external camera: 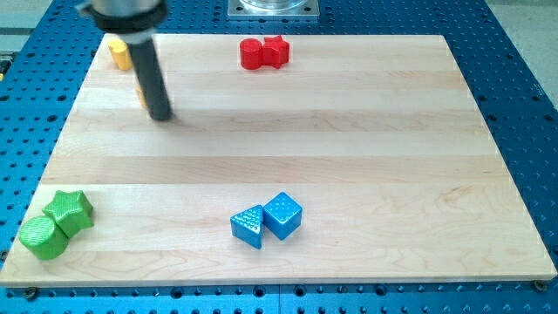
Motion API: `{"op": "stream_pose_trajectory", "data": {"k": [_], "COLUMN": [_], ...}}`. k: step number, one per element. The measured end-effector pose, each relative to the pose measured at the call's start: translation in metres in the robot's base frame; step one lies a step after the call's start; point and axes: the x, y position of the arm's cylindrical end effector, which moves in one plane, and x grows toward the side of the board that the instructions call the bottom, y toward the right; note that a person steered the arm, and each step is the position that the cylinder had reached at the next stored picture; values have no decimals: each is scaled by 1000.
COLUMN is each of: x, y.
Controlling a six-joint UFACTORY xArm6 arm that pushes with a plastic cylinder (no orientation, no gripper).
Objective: Place your arm at the bottom left of the hexagon
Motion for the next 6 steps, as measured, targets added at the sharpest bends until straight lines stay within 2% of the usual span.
{"op": "stream_pose_trajectory", "data": {"k": [1,3,6], "x": [-32,-4,-3], "y": [-43,-48,-48]}}
